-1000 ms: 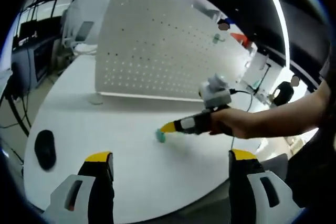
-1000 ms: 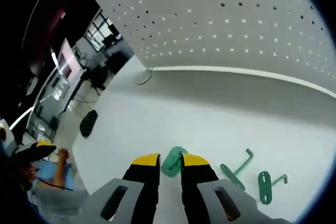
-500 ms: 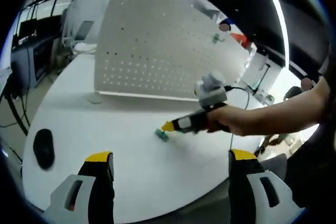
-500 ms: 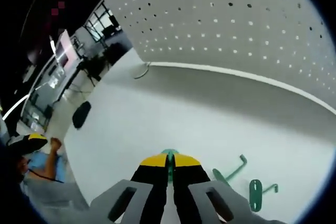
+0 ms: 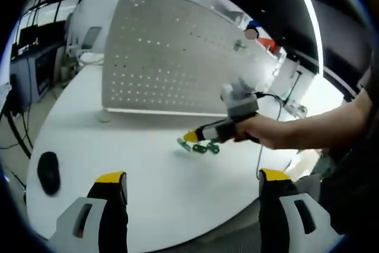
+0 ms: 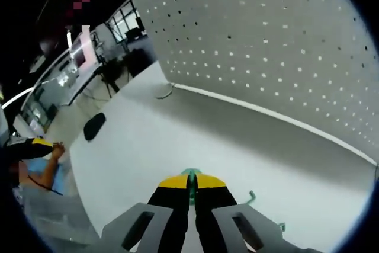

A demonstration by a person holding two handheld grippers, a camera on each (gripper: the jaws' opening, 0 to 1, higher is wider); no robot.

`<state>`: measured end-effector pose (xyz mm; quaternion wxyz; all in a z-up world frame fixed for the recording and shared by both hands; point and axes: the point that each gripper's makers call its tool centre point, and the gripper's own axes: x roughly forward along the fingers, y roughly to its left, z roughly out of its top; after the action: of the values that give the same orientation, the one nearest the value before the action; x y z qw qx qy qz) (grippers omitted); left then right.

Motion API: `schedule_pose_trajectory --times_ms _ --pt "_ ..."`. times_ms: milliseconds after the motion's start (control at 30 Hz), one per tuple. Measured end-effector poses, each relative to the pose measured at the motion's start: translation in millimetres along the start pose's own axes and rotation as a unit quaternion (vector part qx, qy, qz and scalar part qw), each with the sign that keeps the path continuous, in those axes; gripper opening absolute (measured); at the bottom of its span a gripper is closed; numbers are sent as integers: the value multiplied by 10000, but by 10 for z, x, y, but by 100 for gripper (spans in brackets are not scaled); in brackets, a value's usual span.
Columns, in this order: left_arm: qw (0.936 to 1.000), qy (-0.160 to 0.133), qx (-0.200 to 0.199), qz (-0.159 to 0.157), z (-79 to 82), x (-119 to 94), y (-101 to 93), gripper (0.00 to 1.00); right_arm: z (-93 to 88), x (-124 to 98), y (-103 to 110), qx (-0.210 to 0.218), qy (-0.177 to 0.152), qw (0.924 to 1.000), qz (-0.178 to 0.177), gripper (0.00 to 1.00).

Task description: Insert the hook assembly into the mounting plate slot until the hook locks in place.

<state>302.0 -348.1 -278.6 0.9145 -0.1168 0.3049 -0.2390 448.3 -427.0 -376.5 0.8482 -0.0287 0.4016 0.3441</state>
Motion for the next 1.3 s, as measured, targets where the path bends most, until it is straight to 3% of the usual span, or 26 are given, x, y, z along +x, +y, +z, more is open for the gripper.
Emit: schedule_pose_trajectory --times_ms 267,600,800,967,1100,1300 --pt "9999 -12 95 -113 16 23 -133 94 269 -331 66 -246 -524 9983 82 0" --pt "9997 -44 211 -152 73 12 -265 93 404 -731 141 -264 -926 9953 129 0" --pt "9994 -30 303 -192 89 16 -354 91 502 -1067 301 -239 -1309 9905 332 0" --pt "9993 -191 289 -127 170 16 -362 87 473 -1318 482 -169 -1536 9867 496 0" --pt "9993 -222 189 -216 211 54 -424 89 462 -1525 668 -72 -1786 9818 646 0" --pt "9995 -179 109 -253 222 120 -476 82 410 -1729 928 2 -1986 9763 863 0"
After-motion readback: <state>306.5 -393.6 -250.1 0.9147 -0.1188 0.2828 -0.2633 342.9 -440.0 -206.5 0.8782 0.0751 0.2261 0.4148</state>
